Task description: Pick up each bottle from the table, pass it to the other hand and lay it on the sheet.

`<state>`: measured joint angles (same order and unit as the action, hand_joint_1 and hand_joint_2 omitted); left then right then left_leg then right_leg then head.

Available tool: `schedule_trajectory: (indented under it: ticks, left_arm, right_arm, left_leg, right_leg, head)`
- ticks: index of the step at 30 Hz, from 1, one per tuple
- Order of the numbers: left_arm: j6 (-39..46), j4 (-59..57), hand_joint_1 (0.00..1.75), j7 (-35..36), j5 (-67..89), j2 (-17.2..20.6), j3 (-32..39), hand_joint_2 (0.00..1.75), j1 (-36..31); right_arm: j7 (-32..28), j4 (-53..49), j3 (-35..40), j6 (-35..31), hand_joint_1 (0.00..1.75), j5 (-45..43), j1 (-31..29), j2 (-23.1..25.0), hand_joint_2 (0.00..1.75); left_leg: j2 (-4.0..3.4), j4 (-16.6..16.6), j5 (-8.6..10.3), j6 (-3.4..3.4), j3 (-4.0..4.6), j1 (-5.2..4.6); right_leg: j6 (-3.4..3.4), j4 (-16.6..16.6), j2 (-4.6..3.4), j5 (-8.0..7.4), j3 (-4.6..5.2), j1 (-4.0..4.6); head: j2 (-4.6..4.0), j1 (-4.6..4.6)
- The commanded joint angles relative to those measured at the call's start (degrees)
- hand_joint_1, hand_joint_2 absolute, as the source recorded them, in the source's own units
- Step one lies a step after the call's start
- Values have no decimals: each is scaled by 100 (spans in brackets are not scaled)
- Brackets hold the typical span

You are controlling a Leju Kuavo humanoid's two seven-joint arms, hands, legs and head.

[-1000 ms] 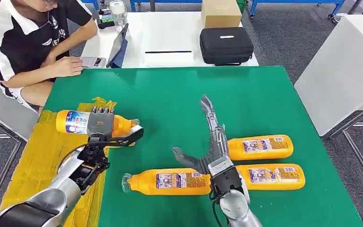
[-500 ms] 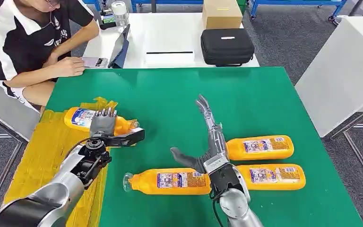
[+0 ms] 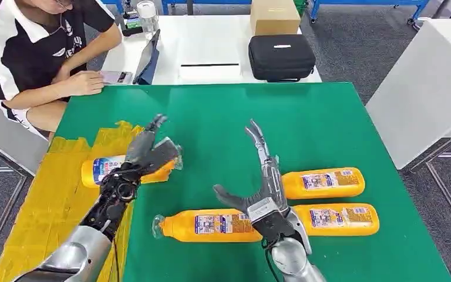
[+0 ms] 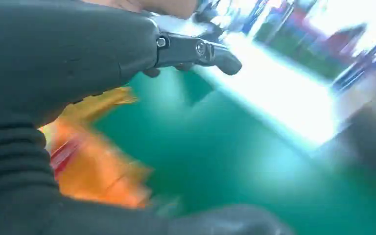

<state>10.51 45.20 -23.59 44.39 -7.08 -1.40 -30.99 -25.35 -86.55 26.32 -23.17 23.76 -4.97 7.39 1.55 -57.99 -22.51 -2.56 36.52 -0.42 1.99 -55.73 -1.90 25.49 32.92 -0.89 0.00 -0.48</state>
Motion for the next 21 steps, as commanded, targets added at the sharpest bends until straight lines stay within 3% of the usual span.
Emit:
schedule_trajectory:
  ticks: [1, 5, 9, 11, 16, 21]
  left_arm:
    - [1070, 3348, 0, 238, -454, 16, -165, 175, 801]
    - [2068, 3990, 0, 480, 150, -59, -340, 175, 1085]
    - [2584, 3771, 0, 765, 512, 36, -338, 175, 1093]
    - [2574, 3680, 0, 664, 236, 37, -330, 175, 1105]
    - [2346, 3675, 0, 504, -138, 80, -308, 175, 1331]
    - [2356, 3634, 0, 459, -176, 87, -302, 175, 1334]
  right_arm:
    - [-53, 49, -188, -209, 0, 114, 104, -184, 175]
    - [13, 143, -134, -477, 0, 494, 97, -213, 175]
    - [194, 184, -41, -565, 0, 904, 98, -274, 175]
    - [315, 164, 2, -487, 0, 1098, 147, -342, 175]
    - [1153, -334, 535, 743, 0, 2913, 525, -859, 175]
    - [1150, -335, 519, 738, 0, 2921, 549, -857, 175]
  left_leg:
    - [-13, -7, -17, 18, -11, 10]
    - [-7, -3, -10, 12, -2, 9]
    - [-15, -1, -16, 18, -19, 10]
    - [-3, 2, -7, 12, -8, 7]
    - [-1, 6, -11, 14, -16, 6]
    - [-4, 2, -21, 21, -28, 9]
  right_leg:
    - [-11, 1, 13, 11, -12, 13]
    - [-6, 5, 8, 4, -2, 11]
    - [-10, 8, 11, 8, -18, 13]
    - [-7, 8, 13, 4, -8, 9]
    - [-7, 12, 17, 8, -18, 9]
    - [-12, 11, 24, 16, -31, 13]
  head:
    - [0, -2]
    - [0, 0]
    - [0, 0]
    - [0, 2]
    - [0, 0]
    - [0, 0]
